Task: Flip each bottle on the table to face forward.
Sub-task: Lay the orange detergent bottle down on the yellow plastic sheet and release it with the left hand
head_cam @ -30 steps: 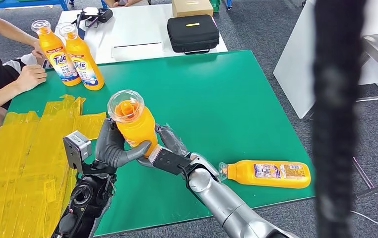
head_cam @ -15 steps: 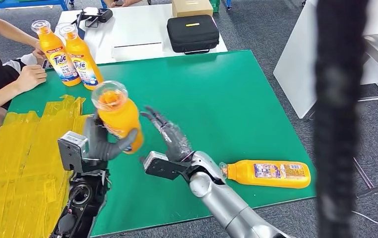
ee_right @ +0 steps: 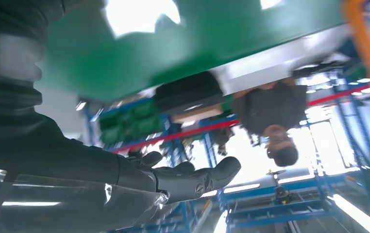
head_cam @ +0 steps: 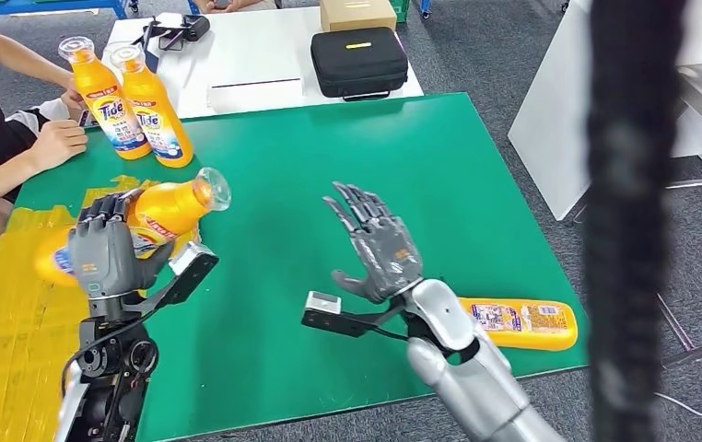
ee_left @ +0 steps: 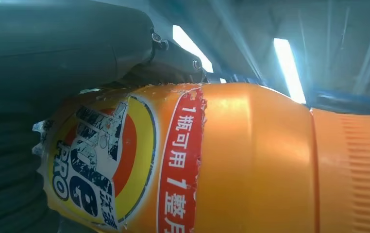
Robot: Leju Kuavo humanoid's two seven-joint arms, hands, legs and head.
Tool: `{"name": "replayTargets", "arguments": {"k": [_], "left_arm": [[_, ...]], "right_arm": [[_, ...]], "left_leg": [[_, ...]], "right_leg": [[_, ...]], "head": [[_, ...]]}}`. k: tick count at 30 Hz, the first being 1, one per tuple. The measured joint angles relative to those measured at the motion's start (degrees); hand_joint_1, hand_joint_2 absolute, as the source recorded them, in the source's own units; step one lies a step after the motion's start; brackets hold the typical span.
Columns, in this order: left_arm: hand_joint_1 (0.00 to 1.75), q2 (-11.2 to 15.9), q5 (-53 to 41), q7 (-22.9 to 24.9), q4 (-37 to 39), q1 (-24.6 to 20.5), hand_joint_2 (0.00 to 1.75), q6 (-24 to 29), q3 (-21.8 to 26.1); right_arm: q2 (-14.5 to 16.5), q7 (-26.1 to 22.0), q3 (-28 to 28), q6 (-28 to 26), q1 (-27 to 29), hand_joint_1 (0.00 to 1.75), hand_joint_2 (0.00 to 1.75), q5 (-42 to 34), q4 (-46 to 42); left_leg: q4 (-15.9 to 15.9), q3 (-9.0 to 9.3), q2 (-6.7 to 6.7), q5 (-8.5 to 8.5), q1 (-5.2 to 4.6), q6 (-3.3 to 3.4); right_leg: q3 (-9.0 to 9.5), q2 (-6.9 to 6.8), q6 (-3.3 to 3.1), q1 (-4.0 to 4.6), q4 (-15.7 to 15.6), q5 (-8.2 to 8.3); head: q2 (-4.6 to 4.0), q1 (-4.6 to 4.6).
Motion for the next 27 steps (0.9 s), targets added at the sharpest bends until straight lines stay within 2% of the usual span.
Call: {"name": "replayTargets", "arguments": {"k": [2, 3, 5, 6, 8, 13, 14, 16, 17, 18, 20, 27], "left_arm": [[1.75, 1.7, -6.1, 8.3, 1.5, -0.5, 1.75, -0.1, 0.6], [1.75, 3.2, -6.9, 14.5, 3.2, -1.3, 1.75, -0.3, -0.8], [1.75, 7.0, -6.9, 27.8, 9.0, -3.5, 1.75, -1.3, -6.1], [1.75, 8.6, -6.8, 32.3, 12.1, -4.5, 1.75, -1.7, -9.0], [1.75, 10.9, -6.8, 35.6, 16.8, -5.7, 1.75, -2.1, -13.3], [1.75, 13.0, -6.9, 35.6, 23.0, -7.5, 1.75, -3.1, -18.6], [1.48, 13.1, -6.9, 35.3, 24.3, -7.9, 1.75, -3.9, -18.8], [0.61, 13.2, -6.9, 34.6, 27.3, -8.4, 1.75, -5.1, -19.0], [0.17, 13.3, -6.9, 34.2, 29.1, -8.6, 1.31, -5.2, -19.0], [0.0, 13.3, -6.8, 34.0, 31.0, -8.8, 0.87, -5.0, -18.8], [0.0, 13.3, -6.6, 33.1, 34.9, -9.0, 0.0, -4.1, -18.1], [0.0, 12.4, -6.3, 27.8, 43.5, -10.9, 0.0, -1.5, -12.6]], "right_arm": [[-1.8, 1.5, -0.9, 2.0, 1.4, 0.0, 1.75, 1.5, -2.8], [-2.7, 2.2, -1.5, 3.4, 2.2, 0.0, 1.75, 2.3, -4.3], [-4.6, 3.4, -2.6, 6.1, 4.2, 0.0, 1.75, 3.7, -7.2], [-5.5, 3.7, -3.1, 7.2, 5.0, 0.0, 1.75, 4.3, -8.4], [-6.9, 4.0, -3.9, 8.2, 6.4, 0.0, 1.75, 4.9, -10.2], [-8.6, 4.2, -4.7, 9.5, 7.7, 0.0, 1.75, 5.5, -12.5], [-8.8, 4.2, -4.7, 10.1, 7.9, 0.0, 1.75, 5.7, -12.8], [-9.3, 4.4, -5.0, 11.5, 8.5, 0.0, 1.75, 6.0, -13.8], [-9.6, 4.4, -5.2, 12.0, 9.1, 0.0, 1.75, 6.2, -14.3], [-10.1, 4.5, -5.5, 12.2, 9.8, 0.0, 1.75, 6.3, -15.0], [-11.1, 4.5, -6.3, 12.3, 11.4, 0.0, 1.75, 6.3, -16.1], [-13.6, 5.9, -10.0, 15.1, 14.3, 0.0, 1.75, 6.1, -18.8]], "left_leg": [[0.0, 0.01, 0.01, -0.01, 0.0, 0.0], [0.0, 0.02, 0.0, -0.01, 0.0, -0.01], [0.0, 0.01, -0.02, 0.0, 0.01, -0.02], [0.0, 0.01, -0.01, 0.01, 0.02, -0.02], [0.0, 0.01, 0.02, 0.02, 0.04, -0.03], [0.0, 0.01, 0.08, 0.01, 0.01, -0.03], [0.0, 0.01, 0.07, 0.01, 0.0, -0.03], [0.0, 0.0, 0.03, 0.01, 0.0, -0.02], [0.0, 0.0, 0.01, 0.0, 0.0, -0.02], [0.0, -0.01, 0.0, 0.0, 0.0, -0.02], [0.0, -0.03, 0.01, -0.01, 0.0, -0.03], [0.0, 0.16, -0.03, -0.06, -0.01, -0.05]], "right_leg": [[-0.04, 0.01, 0.0, 0.0, 0.0, 0.0], [-0.05, 0.01, -0.01, 0.01, 0.0, -0.01], [-0.02, -0.01, -0.02, 0.01, 0.0, -0.01], [-0.01, -0.01, -0.02, 0.02, 0.0, -0.01], [-0.01, 0.01, -0.02, 0.03, 0.0, 0.0], [-0.01, 0.07, -0.01, 0.0, 0.0, 0.01], [-0.01, 0.08, -0.01, -0.01, 0.0, 0.01], [-0.01, 0.07, -0.01, -0.01, 0.0, 0.0], [-0.01, 0.07, -0.02, -0.01, 0.0, 0.0], [-0.01, 0.07, -0.02, -0.01, 0.0, 0.0], [-0.03, 0.07, -0.02, 0.0, 0.0, -0.01], [0.19, 0.05, 0.03, -0.01, 0.0, -0.06]], "head": [[0.0, 0.0], [0.0, -0.01], [0.0, -0.02], [0.0, -0.04], [0.0, -0.03], [0.0, 0.0], [0.0, -0.01], [0.0, -0.01], [0.0, -0.01], [0.0, -0.01], [0.0, -0.01], [0.0, -0.03]]}}
